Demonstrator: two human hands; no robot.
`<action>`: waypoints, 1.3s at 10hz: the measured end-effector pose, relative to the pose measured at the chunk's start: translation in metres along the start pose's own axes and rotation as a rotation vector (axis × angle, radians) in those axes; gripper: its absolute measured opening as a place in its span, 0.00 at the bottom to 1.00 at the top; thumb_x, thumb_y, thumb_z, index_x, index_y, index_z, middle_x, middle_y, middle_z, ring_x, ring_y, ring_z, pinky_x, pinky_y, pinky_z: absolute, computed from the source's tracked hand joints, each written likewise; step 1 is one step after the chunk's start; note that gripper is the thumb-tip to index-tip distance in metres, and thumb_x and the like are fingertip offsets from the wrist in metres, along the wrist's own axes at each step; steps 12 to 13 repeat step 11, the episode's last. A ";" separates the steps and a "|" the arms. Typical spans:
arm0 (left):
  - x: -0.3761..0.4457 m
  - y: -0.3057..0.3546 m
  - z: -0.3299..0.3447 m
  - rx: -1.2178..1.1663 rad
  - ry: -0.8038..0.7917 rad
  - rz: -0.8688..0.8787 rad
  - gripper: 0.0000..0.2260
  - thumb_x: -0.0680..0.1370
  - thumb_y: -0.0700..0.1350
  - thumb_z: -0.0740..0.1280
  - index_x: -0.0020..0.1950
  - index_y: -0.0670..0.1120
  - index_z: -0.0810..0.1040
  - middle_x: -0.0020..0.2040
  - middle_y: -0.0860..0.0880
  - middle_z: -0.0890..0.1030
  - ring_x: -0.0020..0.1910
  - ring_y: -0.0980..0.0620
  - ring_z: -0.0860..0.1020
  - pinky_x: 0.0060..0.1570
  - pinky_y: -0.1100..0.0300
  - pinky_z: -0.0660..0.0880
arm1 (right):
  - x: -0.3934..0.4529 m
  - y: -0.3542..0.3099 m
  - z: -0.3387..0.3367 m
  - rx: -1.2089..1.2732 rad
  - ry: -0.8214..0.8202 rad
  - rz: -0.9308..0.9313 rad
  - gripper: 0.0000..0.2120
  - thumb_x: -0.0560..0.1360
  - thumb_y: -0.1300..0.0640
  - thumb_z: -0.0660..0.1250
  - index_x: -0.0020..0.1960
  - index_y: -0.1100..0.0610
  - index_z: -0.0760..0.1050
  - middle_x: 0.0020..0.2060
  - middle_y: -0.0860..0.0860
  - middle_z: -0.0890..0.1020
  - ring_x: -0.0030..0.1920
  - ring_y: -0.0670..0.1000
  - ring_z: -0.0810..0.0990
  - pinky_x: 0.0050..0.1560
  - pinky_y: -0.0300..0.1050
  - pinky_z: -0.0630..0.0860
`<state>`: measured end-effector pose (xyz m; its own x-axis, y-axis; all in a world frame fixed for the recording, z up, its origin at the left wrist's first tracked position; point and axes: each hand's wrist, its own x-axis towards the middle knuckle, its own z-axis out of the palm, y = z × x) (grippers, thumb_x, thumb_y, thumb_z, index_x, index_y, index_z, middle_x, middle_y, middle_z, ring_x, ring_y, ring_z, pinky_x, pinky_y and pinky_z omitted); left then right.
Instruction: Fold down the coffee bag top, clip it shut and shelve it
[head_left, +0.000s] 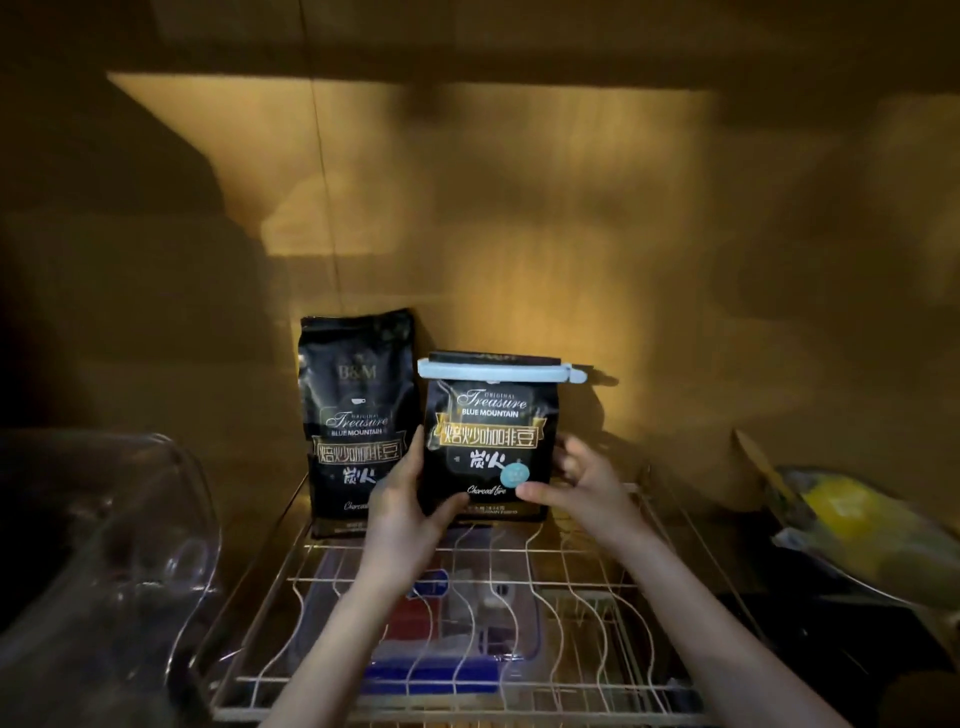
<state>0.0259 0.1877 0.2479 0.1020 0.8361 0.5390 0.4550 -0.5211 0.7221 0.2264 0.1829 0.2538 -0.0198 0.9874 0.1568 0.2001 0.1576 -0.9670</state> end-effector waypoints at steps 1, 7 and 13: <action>0.002 -0.013 0.009 0.113 -0.021 0.057 0.38 0.68 0.36 0.72 0.72 0.40 0.54 0.65 0.43 0.70 0.65 0.50 0.67 0.63 0.64 0.61 | 0.004 0.018 0.005 -0.020 -0.014 0.083 0.25 0.65 0.60 0.75 0.56 0.43 0.70 0.48 0.42 0.81 0.49 0.41 0.82 0.50 0.41 0.80; 0.001 -0.022 0.036 0.636 -0.151 0.192 0.41 0.68 0.52 0.70 0.72 0.38 0.51 0.73 0.39 0.55 0.72 0.42 0.52 0.67 0.44 0.56 | 0.012 0.019 0.015 -0.006 -0.017 0.205 0.26 0.71 0.57 0.70 0.66 0.48 0.65 0.60 0.49 0.74 0.62 0.51 0.73 0.55 0.41 0.71; 0.050 0.074 -0.039 0.544 -0.114 0.090 0.20 0.76 0.56 0.60 0.61 0.45 0.72 0.60 0.43 0.77 0.57 0.42 0.75 0.51 0.50 0.74 | -0.070 -0.153 -0.017 0.029 0.245 -0.328 0.19 0.71 0.61 0.68 0.61 0.50 0.72 0.55 0.47 0.80 0.56 0.46 0.79 0.58 0.43 0.74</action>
